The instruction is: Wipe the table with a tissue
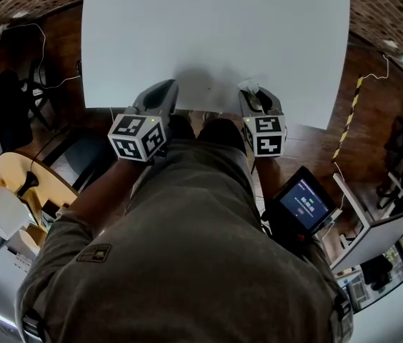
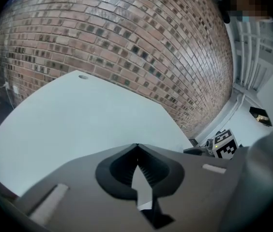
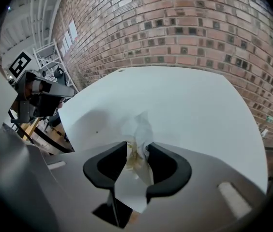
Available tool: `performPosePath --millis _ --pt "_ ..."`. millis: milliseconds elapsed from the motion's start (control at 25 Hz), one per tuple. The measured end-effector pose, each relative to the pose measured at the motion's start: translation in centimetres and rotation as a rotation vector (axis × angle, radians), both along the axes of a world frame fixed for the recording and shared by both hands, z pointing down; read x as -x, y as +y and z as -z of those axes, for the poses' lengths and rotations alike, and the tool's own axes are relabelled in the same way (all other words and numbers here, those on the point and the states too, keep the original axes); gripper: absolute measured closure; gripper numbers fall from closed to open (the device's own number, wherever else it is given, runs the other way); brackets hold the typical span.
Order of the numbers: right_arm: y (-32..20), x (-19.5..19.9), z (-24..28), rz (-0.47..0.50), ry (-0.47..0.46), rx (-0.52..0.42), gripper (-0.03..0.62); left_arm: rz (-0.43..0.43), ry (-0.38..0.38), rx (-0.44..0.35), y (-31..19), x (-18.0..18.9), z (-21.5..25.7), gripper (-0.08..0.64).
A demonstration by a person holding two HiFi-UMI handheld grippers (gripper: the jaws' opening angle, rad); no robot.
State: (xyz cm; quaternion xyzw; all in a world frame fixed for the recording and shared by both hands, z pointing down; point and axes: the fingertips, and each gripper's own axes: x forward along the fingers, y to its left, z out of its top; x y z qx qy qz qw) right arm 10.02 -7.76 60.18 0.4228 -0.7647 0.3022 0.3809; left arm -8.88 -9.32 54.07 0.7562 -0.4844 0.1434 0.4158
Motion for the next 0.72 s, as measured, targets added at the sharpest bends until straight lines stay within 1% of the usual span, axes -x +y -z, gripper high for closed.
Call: performPosePath --millis 200,240,320,360,480,720 --pt "-0.07 -0.81 0.63 -0.020 -0.010 -0.010 0.428 0.006 0.012 0.000 -0.09 -0.14 0.01 0.558" --pt "-0.09 -0.83 0.70 -0.025 -0.014 -0.014 0.434 0.007 0.014 0.001 -0.04 -0.11 -0.06 0.558" --pt "-0.16 -0.79 0.76 -0.034 -0.018 -0.021 0.492 0.010 0.016 0.002 0.05 0.02 -0.15 0.558" --pt "-0.17 -0.80 0.71 -0.034 -0.015 -0.022 0.511 0.012 0.017 0.003 0.07 0.07 -0.16 0.558" --pt "-0.05 -0.83 0.27 -0.021 0.000 -0.013 0.522 0.015 0.019 0.002 0.04 0.13 -0.09 0.558" --pt "-0.42 -0.06 0.27 0.001 -0.003 -0.011 0.534 0.032 0.018 0.003 0.07 0.52 0.01 0.558"
